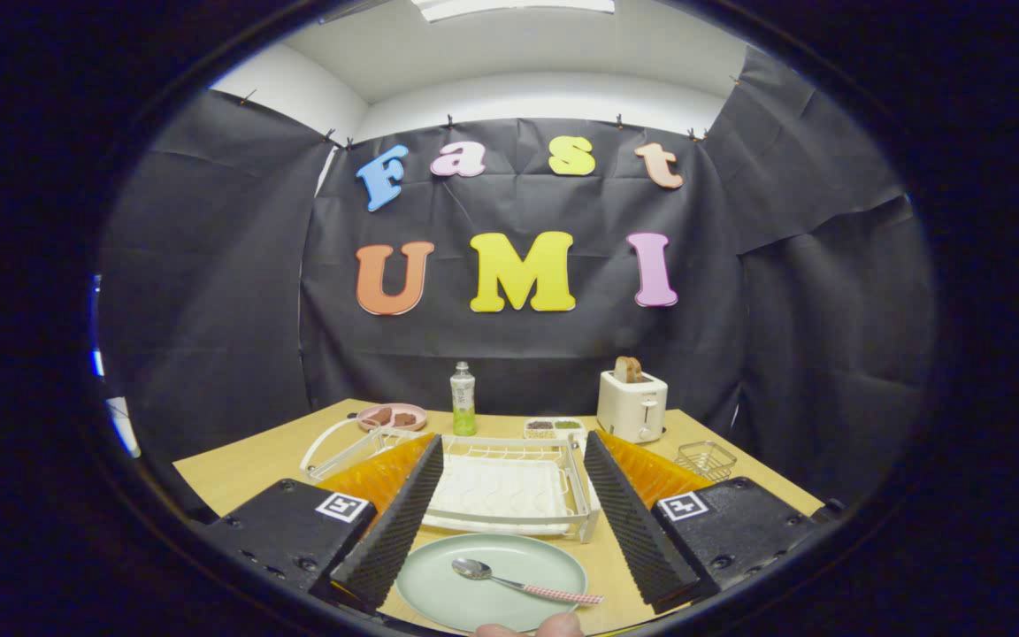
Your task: Take the plate from the dish rack, then take the spoon from the basket and place it into the plate.
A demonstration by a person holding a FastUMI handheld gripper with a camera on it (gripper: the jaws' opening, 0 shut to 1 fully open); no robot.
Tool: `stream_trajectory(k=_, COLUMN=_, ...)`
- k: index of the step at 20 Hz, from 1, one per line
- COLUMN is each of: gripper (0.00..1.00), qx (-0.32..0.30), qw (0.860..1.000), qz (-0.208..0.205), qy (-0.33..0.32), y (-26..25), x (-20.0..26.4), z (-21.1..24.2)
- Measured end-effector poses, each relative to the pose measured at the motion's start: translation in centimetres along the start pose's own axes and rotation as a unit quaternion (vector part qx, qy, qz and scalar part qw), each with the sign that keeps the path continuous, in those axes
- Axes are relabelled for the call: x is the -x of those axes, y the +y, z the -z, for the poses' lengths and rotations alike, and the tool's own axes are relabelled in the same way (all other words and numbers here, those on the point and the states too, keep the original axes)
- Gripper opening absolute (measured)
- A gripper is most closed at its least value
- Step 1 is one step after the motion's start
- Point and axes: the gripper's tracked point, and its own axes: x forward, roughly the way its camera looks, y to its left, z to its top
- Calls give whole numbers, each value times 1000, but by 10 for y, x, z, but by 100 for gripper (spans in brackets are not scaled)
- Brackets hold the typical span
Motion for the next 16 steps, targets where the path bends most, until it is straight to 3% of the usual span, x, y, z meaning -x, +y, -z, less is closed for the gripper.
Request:
stream_trajectory(k=10, gripper=100, qx=4, qw=998, qz=22, qy=-59, y=30, x=8, z=-21)
stream_trajectory(k=16, gripper=100, qx=8, qw=999, qz=20, qy=-47, y=45, x=7, z=-24)
